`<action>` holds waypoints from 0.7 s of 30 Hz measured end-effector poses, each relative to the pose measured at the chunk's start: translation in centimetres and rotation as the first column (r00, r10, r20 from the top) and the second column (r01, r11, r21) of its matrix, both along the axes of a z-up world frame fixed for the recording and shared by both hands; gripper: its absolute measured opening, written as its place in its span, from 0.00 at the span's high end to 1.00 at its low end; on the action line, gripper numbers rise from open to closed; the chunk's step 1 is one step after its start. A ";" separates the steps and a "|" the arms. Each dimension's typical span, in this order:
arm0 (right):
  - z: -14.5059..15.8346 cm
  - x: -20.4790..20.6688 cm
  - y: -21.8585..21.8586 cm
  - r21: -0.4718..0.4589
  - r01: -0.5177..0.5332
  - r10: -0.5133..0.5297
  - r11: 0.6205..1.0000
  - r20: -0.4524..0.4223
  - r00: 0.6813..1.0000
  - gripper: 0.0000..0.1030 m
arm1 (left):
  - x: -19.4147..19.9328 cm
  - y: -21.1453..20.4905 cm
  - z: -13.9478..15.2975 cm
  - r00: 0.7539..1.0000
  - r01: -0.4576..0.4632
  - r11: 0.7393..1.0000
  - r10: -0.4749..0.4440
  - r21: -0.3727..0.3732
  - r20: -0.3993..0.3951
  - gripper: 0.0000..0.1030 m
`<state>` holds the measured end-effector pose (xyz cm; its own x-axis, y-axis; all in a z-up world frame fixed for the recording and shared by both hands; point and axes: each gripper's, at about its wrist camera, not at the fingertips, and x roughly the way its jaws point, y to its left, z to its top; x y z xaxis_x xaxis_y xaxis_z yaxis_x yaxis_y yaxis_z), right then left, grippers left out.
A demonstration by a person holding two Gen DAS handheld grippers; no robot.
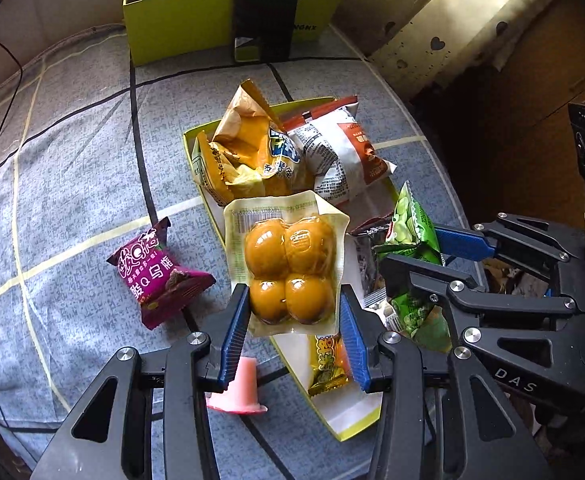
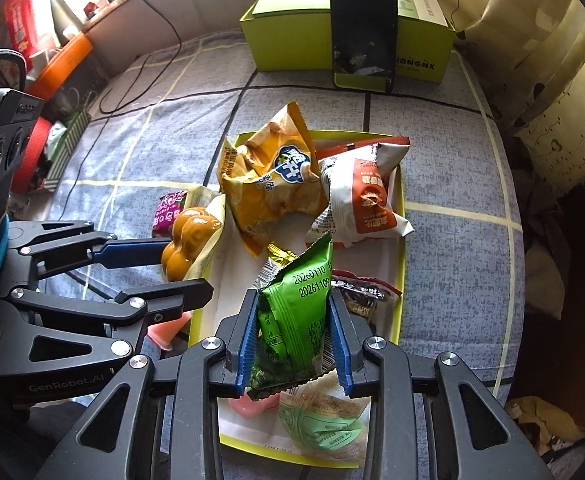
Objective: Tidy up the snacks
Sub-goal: 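Carry both snacks over the tray, lower them in and open both grippers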
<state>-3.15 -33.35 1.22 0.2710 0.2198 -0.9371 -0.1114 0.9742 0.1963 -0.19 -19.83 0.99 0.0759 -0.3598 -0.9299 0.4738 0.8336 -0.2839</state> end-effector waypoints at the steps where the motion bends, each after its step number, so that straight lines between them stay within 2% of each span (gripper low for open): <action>1: -0.1 0.1 -0.1 0.001 0.005 -0.005 1.000 -0.001 1.000 0.70 | 0.0 -0.1 -0.1 1.000 0.001 1.000 -0.001 -0.001 -0.004 0.56; 9: -1.2 0.9 -1.1 0.035 0.034 -0.033 0.999 -0.035 0.999 0.66 | 0.3 -0.4 -0.9 0.999 -0.007 1.000 0.006 -0.018 -0.044 0.56; 15: -0.3 0.8 -1.9 0.063 0.056 -0.056 0.996 -0.012 0.998 0.62 | 0.5 -0.7 -1.0 0.998 -0.011 0.999 0.010 -0.033 -0.059 0.56; 21: 0.5 0.5 -2.7 0.058 0.081 -0.082 0.995 0.007 0.997 0.61 | 0.6 -1.6 -1.3 0.996 0.000 0.998 -0.006 -0.065 -0.093 0.55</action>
<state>-2.66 -36.06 1.75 0.2986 0.2503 -0.9210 -0.0340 0.9672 0.2518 0.40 -21.38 -0.30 -0.0113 -0.4199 -0.9075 0.4452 0.8105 -0.3806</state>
